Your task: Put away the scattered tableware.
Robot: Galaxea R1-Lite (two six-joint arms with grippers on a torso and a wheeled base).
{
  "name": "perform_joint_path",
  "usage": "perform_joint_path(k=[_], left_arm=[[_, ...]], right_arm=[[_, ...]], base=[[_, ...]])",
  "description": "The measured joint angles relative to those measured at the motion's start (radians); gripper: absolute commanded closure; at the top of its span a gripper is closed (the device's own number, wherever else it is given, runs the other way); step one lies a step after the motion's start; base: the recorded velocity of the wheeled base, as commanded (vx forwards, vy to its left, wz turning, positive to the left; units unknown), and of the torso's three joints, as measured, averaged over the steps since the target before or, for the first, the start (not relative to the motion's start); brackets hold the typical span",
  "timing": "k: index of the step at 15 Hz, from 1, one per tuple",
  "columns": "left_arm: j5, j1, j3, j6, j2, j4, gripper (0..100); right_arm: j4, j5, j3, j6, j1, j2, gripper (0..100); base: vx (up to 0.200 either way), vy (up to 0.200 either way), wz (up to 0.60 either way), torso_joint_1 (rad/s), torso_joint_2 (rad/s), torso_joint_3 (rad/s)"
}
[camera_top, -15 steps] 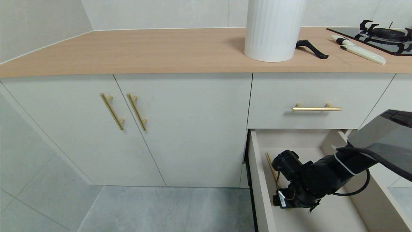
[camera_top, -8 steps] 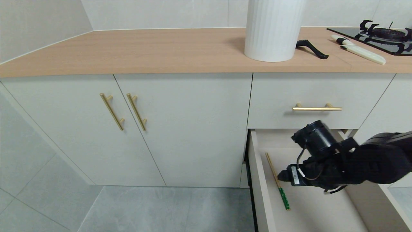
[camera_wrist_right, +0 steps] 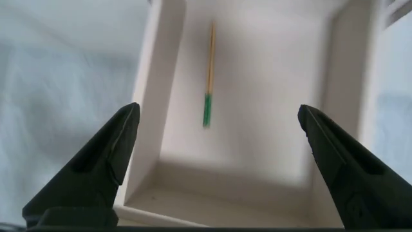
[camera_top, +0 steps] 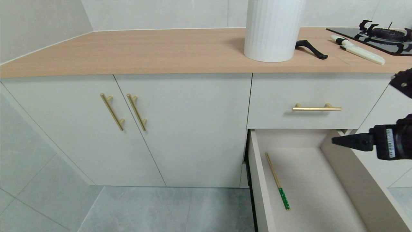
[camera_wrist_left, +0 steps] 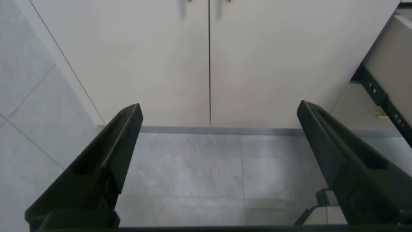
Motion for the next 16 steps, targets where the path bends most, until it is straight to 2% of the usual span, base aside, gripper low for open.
perform_joint_path(k=[8,11,16], left_arm=[[0.0,0.0,0.0,0.0,0.0,0.0,0],[0.0,0.0,-0.001,0.0,0.0,-0.001,0],[0.0,0.0,0.0,0.0,0.0,0.0,0]], right_arm=[[-0.051,0.003,0.01,-0.021,-0.019,-0.099,0],[-0.053,0.004,0.011,-0.035,-0.036,-0.104,0],[-0.053,0.006,0.018,-0.037,-0.039,-0.105,0]], base=[[0.0,0.0,0.0,0.007,-0.01,-0.003],[0.0,0.0,0.0,0.123,-0.19,-0.209],[0.0,0.0,0.0,0.144,-0.52,-0.258]])
